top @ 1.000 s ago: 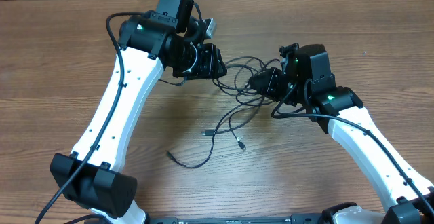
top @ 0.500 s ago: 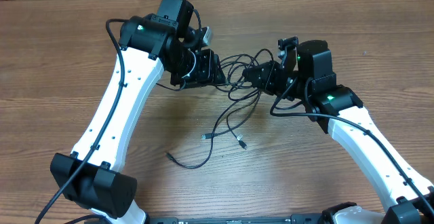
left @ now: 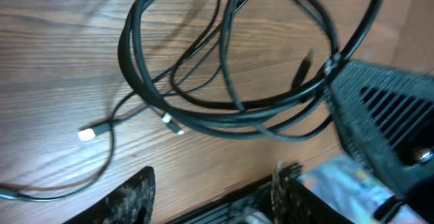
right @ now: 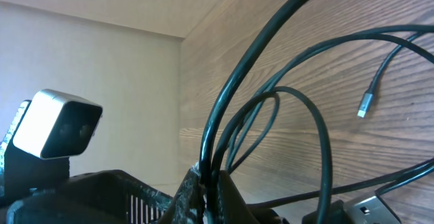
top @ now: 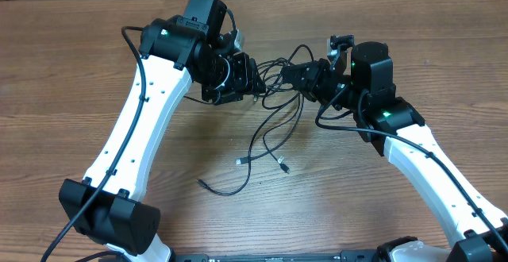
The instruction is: Untangle cables
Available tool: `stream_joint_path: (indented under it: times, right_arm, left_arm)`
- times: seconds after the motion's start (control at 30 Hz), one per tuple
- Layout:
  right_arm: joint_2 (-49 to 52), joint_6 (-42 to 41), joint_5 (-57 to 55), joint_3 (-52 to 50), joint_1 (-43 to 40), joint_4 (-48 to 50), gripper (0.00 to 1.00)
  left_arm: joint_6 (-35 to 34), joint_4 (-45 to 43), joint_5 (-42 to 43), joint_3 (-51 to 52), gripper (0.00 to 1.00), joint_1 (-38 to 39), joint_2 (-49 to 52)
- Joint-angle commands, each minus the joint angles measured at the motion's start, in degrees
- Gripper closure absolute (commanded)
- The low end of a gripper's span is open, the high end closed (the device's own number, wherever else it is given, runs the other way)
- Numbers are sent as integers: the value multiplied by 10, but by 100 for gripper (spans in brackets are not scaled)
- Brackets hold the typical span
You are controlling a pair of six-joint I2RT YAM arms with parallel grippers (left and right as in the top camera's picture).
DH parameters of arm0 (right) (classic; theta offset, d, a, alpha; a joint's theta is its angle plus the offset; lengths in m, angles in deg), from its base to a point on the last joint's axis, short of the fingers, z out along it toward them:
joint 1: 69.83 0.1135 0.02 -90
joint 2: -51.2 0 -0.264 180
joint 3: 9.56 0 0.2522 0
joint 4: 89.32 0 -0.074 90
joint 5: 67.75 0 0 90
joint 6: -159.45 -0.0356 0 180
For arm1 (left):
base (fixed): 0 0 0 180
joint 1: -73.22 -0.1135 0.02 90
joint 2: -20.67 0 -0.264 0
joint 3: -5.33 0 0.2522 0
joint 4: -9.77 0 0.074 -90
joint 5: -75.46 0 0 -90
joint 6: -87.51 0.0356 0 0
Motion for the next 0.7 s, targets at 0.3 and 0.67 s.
stream_joint_path:
  times: [0.3,0.67]
  right_arm:
    - [-2,-19,23,0,0,8,96]
    - [-2,38,-16,0,0,-75,94]
  left_arm:
    - [-251,-43,65,3,34,-2,47]
    - [-232,-39,-129,3,43,-2,51]
